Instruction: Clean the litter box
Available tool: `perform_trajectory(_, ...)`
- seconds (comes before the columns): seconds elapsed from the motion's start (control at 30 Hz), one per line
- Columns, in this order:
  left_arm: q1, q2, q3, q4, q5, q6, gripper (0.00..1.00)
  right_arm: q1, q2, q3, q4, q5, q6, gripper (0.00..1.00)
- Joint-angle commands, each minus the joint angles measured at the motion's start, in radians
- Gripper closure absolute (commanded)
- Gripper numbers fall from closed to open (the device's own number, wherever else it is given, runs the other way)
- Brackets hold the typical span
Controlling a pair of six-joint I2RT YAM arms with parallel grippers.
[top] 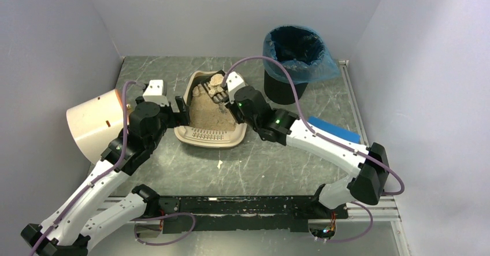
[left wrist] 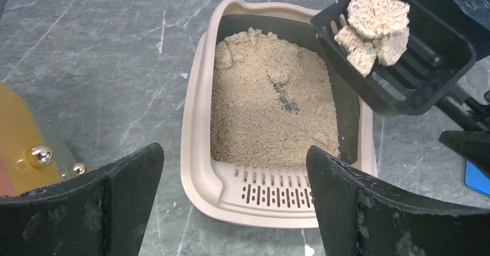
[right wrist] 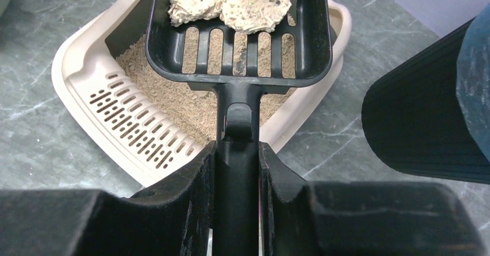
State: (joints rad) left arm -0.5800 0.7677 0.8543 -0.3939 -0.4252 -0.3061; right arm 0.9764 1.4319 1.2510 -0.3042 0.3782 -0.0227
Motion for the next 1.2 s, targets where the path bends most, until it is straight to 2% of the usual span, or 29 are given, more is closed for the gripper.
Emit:
perform_trajectory(0.0, -0.005, -0.010, -0.003, -0.002, 0.000, 0.013, 0.02, -0.019, 0.000, 0.088, -0.067, -0.008, 0.021, 1.00)
perform_trajectory(0.4, -0.005, 0.006, 0.003, -0.006, 0.016, 0.020, 0.02, -0.085, -0.005, 0.196, -0.157, 0.008, 0.043, 1.00)
perform_trajectory(0.73, -0.006, -0.007, -0.003, 0.001, 0.023, 0.022, 0.02, -0.192, -0.031, 0.280, -0.185, 0.019, 0.031, 1.00)
perform_trajectory(1.17, -0.006, -0.004, -0.004, 0.004, 0.035, 0.024, 0.02, -0.443, -0.010, 0.380, -0.210, -0.107, 0.122, 1.00)
